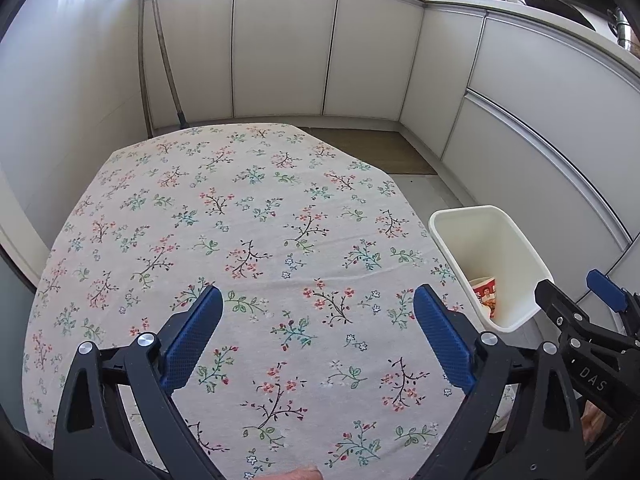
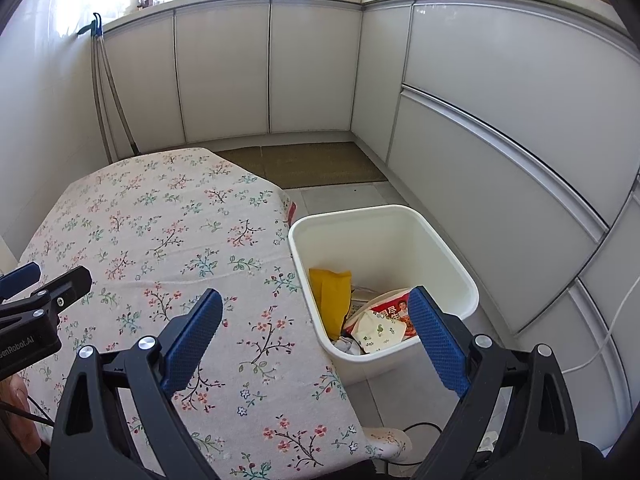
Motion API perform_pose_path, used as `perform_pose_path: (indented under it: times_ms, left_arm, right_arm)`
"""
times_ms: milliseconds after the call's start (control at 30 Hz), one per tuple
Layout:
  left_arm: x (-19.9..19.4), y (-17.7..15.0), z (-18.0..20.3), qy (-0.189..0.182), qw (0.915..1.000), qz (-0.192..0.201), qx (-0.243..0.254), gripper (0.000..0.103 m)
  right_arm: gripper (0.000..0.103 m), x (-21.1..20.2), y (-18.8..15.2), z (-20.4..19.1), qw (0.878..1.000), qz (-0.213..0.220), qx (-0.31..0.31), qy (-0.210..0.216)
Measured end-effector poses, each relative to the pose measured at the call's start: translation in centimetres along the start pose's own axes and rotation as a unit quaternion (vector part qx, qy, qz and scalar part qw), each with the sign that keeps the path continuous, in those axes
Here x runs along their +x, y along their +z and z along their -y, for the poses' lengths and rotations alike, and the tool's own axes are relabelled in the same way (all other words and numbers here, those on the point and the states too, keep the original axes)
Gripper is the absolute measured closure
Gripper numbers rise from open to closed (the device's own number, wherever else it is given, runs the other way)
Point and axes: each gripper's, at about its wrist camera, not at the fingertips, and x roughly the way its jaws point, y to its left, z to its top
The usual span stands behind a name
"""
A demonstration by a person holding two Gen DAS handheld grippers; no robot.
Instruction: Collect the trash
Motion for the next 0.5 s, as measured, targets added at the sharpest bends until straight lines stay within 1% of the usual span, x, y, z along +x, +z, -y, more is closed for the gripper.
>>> perform_pose_path:
  times_ms: [333, 500]
  left_arm:
    - [0.08, 0.01, 0.01, -0.001, 1.0000, -0.003, 0.004, 0.011]
    - [0.01, -0.12, 0.27, 0.001, 0.9999, 0.000, 0.014, 0.015]
  right_arm:
    - [0.012, 0.24, 0.00, 0.15, 1.000, -0.007, 0.001, 0.003]
    - [0.012, 0.31, -0.01, 0.16, 1.000, -0.009, 0.000, 0.003]
